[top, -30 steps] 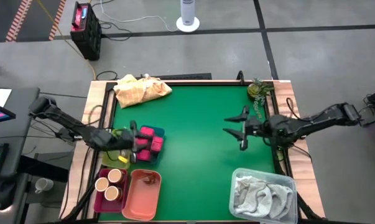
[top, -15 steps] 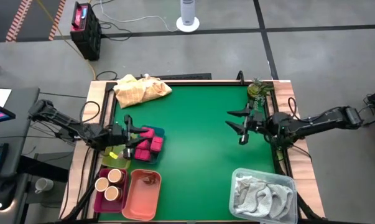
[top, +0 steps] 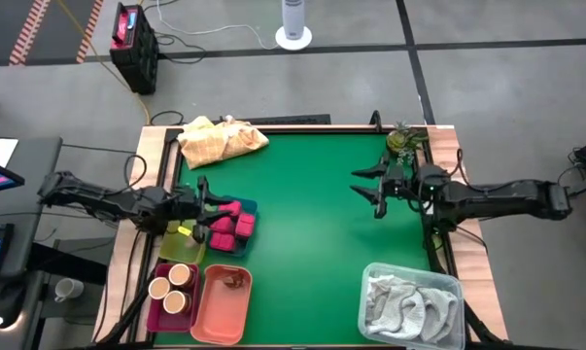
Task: Sort spices by type
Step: Return to Home Position
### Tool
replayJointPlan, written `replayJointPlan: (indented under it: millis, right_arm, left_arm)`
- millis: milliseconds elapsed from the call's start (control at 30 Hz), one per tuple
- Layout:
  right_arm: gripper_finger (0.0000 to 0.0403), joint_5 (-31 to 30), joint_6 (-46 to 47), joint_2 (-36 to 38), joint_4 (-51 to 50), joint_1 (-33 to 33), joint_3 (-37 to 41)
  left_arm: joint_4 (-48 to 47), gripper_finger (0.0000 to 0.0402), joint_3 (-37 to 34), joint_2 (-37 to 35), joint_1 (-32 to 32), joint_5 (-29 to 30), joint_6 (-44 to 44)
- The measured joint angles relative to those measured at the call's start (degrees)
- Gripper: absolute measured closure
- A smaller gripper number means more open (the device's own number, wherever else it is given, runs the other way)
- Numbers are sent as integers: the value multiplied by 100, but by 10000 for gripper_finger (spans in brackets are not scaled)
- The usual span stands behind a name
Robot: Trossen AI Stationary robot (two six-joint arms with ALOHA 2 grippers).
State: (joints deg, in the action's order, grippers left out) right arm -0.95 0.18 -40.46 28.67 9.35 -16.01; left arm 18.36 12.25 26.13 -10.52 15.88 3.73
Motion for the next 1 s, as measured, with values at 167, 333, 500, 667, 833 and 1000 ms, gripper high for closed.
replayJointPlan:
  millis: [167,333,500,667,833,1000]
  right_arm:
    - [180,-9,133,44,1024,356,724]
    - [180,-18,250,211,1362,702,1213]
    - [180,-28,172,380,1391,848,1529]
    - [180,-33,60,426,1068,936,1552]
    - [180,-40,-112,408,847,997,1556]
    - [180,-42,-174,406,838,1000,1558]
  left_arm:
    - [864,284,-624,-14,360,65,129]
    - [809,284,-855,-120,599,-61,305]
    - [438,284,-890,-155,690,-61,447]
    - [219,284,-890,-155,690,-61,339]
    - [200,284,-890,-155,690,-59,133]
    - [198,284,-888,-155,690,-51,85]
